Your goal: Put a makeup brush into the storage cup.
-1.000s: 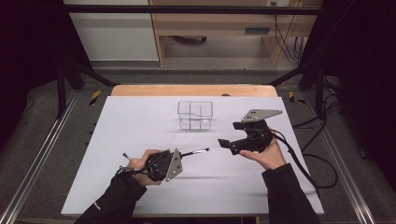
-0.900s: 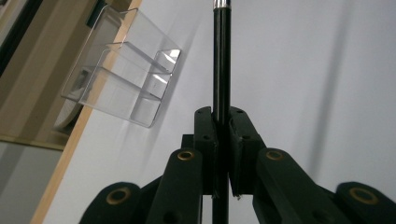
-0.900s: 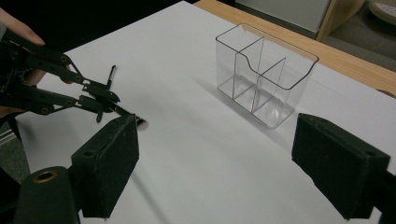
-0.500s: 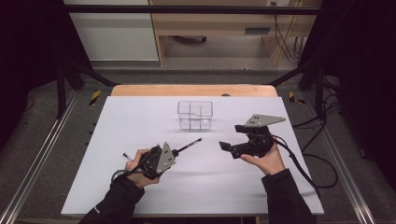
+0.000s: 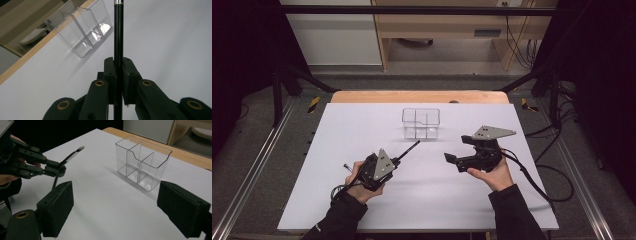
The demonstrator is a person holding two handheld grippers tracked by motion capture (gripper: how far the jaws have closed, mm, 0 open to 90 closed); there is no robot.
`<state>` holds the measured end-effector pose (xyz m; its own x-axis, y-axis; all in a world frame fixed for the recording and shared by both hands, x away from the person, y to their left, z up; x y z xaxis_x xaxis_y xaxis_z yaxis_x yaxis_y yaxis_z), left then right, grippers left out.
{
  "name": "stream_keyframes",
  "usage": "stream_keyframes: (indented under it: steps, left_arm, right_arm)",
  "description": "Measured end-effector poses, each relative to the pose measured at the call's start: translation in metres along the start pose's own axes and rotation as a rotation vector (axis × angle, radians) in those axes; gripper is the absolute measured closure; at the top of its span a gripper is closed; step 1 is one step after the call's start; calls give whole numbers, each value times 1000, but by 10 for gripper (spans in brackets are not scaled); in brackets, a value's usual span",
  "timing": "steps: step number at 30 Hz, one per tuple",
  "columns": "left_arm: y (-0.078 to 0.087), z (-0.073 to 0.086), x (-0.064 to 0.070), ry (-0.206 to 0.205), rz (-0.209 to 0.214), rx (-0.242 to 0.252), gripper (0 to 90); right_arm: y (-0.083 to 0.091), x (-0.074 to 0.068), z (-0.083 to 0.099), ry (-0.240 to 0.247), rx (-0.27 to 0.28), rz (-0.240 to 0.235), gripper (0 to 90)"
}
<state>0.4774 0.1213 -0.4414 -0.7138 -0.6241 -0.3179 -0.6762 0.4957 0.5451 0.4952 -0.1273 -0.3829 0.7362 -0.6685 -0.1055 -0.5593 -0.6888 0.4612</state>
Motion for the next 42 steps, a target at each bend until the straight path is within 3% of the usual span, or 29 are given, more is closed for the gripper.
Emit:
stream_keyframes:
  steps: [11,18,27,42]
  left_arm:
    - [0,2,-2,120,-28,50,831]
    - [-3,1,4,188,-21,73,831]
    - [-9,-3,10,239,-24,89,831]
    - [-15,-9,18,282,-29,112,831]
  right_arm:
    - [-13,-6,4,-23,8,-25,146]
    - [-16,-8,1,-61,47,-34,147]
    - [-21,-11,0,-91,83,-51,163]
    - [-33,-17,-3,-129,141,-65,184]
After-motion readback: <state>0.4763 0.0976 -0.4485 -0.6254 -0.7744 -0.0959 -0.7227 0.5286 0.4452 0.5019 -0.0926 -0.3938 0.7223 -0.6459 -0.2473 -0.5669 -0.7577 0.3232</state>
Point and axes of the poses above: each handheld gripper's, and its own axes: y roughly backward along the jaws, z roughly out of its underside, x roughly to its right, the point moved 6 cm from there along -y, roughly forward along the jaws
